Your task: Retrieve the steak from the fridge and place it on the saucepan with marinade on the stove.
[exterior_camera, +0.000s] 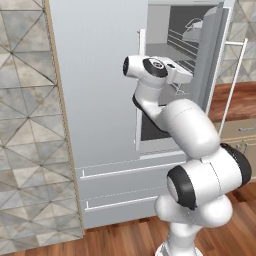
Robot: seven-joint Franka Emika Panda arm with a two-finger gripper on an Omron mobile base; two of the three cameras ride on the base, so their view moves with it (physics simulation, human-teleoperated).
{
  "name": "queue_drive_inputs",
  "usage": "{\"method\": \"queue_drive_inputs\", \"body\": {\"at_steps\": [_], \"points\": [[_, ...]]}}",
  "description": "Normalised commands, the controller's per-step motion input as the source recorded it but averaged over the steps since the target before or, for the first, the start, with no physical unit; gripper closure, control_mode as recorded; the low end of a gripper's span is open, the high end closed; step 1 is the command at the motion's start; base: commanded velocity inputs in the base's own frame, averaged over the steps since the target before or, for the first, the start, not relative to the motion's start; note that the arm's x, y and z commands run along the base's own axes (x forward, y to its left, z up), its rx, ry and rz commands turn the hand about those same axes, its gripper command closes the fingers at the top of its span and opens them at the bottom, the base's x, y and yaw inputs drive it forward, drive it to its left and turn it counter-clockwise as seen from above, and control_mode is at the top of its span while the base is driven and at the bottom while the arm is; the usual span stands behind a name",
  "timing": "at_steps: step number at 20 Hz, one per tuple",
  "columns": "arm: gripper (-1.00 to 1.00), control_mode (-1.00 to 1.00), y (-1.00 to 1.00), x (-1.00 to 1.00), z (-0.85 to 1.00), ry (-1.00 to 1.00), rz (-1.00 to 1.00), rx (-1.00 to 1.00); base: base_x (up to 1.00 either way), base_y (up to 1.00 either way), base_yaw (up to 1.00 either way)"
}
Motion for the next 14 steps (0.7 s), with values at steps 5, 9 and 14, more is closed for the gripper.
{"method": "queue_drive_inputs", "body": {"at_steps": [5,9,14], "points": [[-1.0,-1.0,-0.35,0.0,0.0,0.0,0.0,0.0,0.0,0.0,0.0],[-1.0,-1.0,-0.37,0.0,0.0,0.0,0.0,0.0,0.0,0.0,0.0],[-1.0,-1.0,-0.43,0.0,0.0,0.0,0.0,0.0,0.0,0.0,0.0]]}}
